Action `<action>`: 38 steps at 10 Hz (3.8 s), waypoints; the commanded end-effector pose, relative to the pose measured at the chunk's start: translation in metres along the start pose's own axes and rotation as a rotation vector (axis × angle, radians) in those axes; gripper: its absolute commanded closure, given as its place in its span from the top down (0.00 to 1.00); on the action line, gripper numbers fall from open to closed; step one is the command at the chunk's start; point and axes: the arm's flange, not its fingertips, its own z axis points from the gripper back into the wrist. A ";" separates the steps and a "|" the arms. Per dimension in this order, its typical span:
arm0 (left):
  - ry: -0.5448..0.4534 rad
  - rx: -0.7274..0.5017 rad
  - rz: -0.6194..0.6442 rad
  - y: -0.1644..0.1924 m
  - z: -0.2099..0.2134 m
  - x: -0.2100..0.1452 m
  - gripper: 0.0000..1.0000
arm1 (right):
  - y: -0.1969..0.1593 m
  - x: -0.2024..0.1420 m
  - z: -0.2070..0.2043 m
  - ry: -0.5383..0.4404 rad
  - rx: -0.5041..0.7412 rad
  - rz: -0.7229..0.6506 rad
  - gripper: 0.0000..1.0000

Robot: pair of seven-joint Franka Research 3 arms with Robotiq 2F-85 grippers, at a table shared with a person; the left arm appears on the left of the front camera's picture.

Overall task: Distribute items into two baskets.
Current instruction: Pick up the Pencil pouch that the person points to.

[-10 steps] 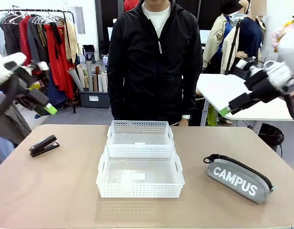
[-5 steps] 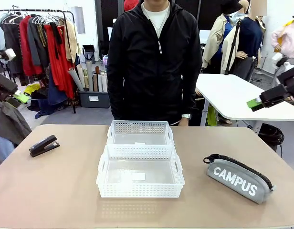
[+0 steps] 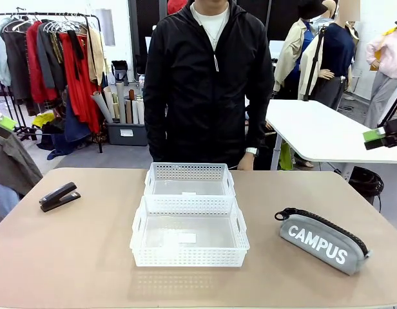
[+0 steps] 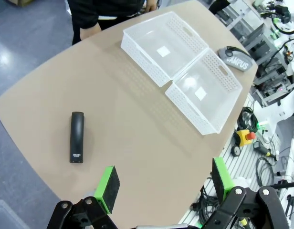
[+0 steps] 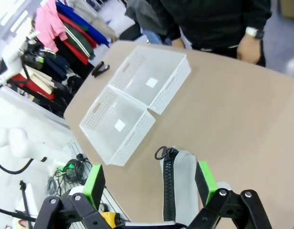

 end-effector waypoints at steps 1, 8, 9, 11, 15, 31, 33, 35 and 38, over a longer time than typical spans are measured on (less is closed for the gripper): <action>-0.043 -0.039 -0.010 0.009 0.008 0.000 1.00 | -0.001 -0.004 0.010 -0.060 0.036 0.025 1.00; -0.089 -0.082 -0.007 0.014 0.017 0.001 1.00 | -0.003 -0.016 0.033 -0.120 0.045 0.009 1.00; -0.085 -0.079 -0.002 0.013 0.015 0.003 1.00 | -0.004 -0.017 0.033 -0.115 0.043 -0.001 1.00; -0.071 -0.056 0.014 0.009 0.010 -0.001 1.00 | -0.003 -0.017 0.036 -0.089 0.032 -0.020 1.00; -0.071 -0.056 0.014 0.009 0.010 -0.001 1.00 | -0.003 -0.017 0.036 -0.089 0.032 -0.020 1.00; -0.071 -0.056 0.014 0.009 0.010 -0.001 1.00 | 0.025 0.001 -0.016 0.137 -0.090 0.044 1.00; -0.071 -0.056 0.014 0.009 0.010 -0.001 1.00 | 0.035 0.002 -0.040 0.224 -0.171 0.062 1.00; -0.071 -0.056 0.014 0.009 0.010 -0.001 1.00 | 0.048 0.003 -0.065 0.315 -0.271 0.079 1.00; -0.071 -0.056 0.014 0.009 0.010 -0.001 1.00 | 0.063 -0.001 -0.092 0.416 -0.354 0.154 1.00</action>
